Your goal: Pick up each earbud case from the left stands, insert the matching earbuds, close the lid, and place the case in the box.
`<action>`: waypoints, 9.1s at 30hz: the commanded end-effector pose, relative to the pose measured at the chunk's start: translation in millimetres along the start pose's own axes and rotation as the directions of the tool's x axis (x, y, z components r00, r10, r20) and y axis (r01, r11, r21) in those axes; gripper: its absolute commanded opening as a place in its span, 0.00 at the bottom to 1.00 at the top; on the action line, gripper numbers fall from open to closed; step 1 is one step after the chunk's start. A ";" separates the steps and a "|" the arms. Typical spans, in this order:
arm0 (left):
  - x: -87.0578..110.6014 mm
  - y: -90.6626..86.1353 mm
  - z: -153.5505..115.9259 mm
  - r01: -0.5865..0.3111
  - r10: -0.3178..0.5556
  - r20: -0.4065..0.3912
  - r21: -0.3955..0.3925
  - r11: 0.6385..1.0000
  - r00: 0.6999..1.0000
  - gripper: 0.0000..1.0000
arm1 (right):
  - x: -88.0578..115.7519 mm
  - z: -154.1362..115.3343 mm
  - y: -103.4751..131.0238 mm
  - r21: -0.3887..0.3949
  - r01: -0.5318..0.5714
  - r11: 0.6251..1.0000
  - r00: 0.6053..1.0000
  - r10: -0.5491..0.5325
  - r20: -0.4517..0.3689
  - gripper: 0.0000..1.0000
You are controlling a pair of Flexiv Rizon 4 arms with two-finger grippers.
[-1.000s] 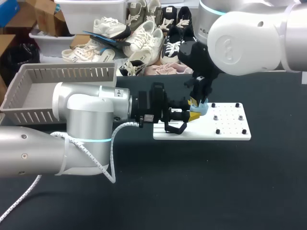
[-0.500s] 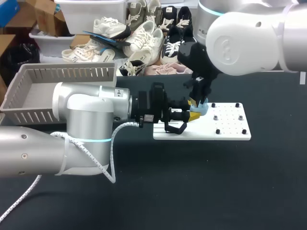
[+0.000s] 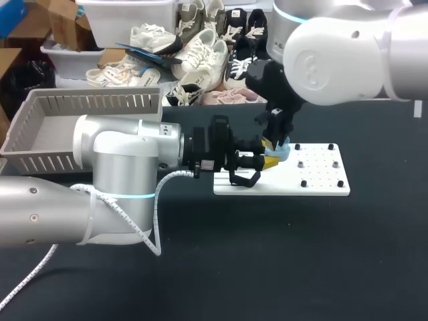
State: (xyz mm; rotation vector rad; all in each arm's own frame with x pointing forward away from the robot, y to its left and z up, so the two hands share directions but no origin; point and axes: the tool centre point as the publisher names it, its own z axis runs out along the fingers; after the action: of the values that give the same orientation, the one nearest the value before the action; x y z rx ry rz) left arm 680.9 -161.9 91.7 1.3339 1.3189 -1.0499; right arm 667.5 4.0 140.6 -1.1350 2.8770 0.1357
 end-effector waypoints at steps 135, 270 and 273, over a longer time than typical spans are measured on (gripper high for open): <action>0.3 0.6 0.2 -0.002 0.002 0.004 -0.001 1.000 1.000 0.00 | -2.4 1.0 2.7 -0.031 -0.139 0.990 0.990 0.139 -0.002 0.38; 98.8 179.8 -329.3 -0.010 -0.108 -0.247 -0.432 0.902 0.963 0.00 | 12.7 -27.5 -25.8 0.053 -0.745 0.665 0.667 0.738 0.103 0.43; 100.0 181.2 -330.4 -0.005 -0.113 -0.248 -0.430 0.903 0.962 0.00 | 10.3 -27.8 -22.8 0.054 -0.744 0.666 0.667 0.738 0.103 0.44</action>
State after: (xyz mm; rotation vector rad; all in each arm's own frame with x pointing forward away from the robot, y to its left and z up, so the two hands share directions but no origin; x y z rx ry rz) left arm 842.4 186.0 63.5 1.0691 1.6863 -0.5012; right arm 675.0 -26.0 165.3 0.1344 3.0312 0.0725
